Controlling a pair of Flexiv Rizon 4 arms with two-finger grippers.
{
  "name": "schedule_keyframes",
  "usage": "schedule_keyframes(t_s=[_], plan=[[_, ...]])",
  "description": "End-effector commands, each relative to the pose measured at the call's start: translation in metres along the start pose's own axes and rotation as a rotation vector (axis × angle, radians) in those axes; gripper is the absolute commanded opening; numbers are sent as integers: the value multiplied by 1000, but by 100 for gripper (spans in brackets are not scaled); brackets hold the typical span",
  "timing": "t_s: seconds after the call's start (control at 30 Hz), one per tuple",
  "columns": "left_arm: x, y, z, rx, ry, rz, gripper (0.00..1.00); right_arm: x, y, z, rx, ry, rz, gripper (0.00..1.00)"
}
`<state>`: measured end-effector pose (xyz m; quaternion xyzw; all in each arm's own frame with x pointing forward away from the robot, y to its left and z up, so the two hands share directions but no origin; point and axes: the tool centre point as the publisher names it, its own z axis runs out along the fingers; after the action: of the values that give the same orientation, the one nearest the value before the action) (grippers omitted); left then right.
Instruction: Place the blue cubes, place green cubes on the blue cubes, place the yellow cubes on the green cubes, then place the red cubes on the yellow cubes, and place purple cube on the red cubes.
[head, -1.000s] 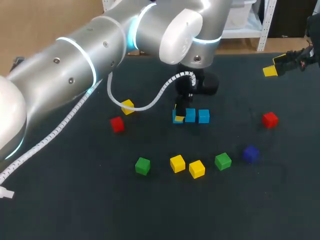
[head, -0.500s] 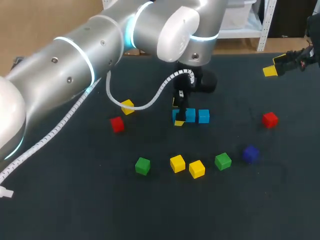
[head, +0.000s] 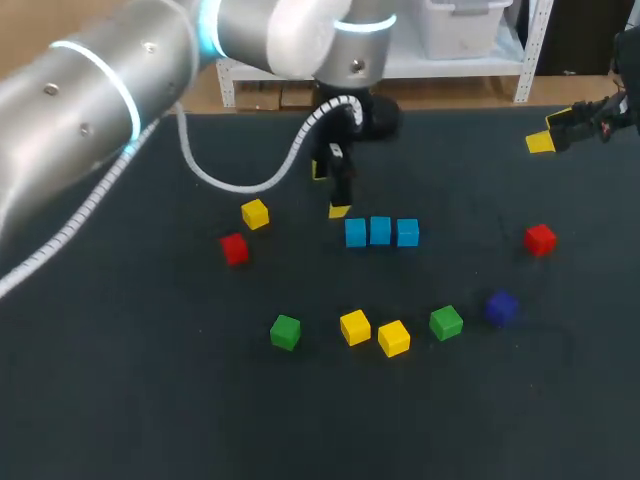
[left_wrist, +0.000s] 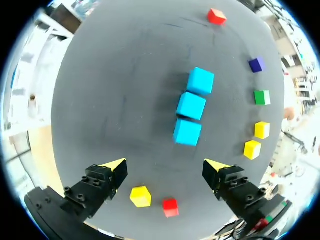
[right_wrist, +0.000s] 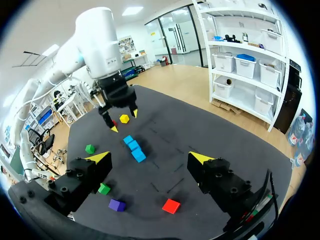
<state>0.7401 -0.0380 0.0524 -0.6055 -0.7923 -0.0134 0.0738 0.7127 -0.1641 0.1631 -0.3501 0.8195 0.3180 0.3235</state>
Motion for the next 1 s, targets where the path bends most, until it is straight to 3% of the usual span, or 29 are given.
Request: schedule_keyframes(t_s=[0.03, 0.4, 0.57, 0.7, 1.0], plan=[[30, -14, -7, -48, -64, -72, 100, 0, 0, 0, -1, -2, -1, 100], [89, -9, -9, -22, -127, -372, 100, 0, 0, 0, -1, -2, -1, 100], [111, -10, -4, -38, -109, -426, 100, 0, 0, 0, -1, -2, -1, 100], [116, -24, -5, -26, -120, -458, 100, 0, 0, 0, -1, -2, -1, 100], [101, -76, 4, -25, -132, -598, 100, 0, 0, 0, -1, -2, -1, 100]])
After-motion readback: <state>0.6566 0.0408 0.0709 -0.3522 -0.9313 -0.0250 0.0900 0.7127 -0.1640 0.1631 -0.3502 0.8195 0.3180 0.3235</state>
